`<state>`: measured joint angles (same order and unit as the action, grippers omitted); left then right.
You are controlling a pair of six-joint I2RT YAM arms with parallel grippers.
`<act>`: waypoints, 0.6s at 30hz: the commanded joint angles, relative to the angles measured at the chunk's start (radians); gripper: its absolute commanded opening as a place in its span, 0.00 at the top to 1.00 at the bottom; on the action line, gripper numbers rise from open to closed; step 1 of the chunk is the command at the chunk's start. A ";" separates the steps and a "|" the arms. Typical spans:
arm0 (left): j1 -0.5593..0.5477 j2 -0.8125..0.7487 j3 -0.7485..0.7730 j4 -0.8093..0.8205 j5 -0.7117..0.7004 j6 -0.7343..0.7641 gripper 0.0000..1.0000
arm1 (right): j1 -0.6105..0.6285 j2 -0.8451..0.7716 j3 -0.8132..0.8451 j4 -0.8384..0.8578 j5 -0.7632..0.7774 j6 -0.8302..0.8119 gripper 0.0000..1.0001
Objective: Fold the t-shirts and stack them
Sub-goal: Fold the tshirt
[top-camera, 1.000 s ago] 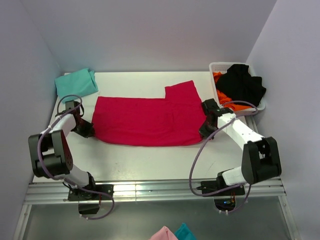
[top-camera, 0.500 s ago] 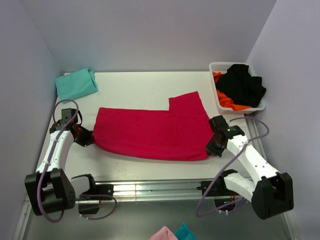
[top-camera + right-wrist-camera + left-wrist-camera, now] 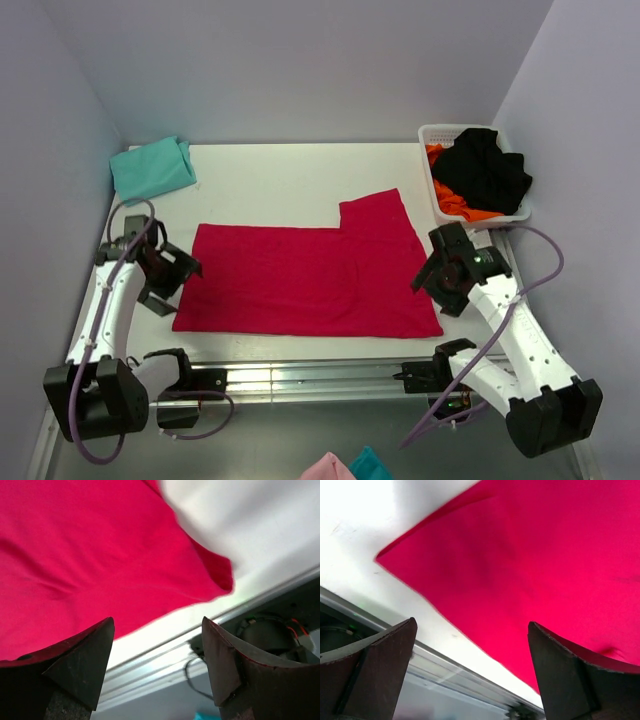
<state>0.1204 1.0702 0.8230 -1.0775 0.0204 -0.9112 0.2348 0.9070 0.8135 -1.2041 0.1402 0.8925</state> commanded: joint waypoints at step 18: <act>-0.019 0.752 0.832 0.367 0.165 0.124 0.01 | -0.032 1.159 1.185 0.226 0.078 -0.268 0.27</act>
<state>0.1051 1.7935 1.6299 -0.7773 0.1112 -0.8295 0.2192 1.9919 1.8561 -0.9657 0.1761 0.6781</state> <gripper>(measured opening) 0.994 0.736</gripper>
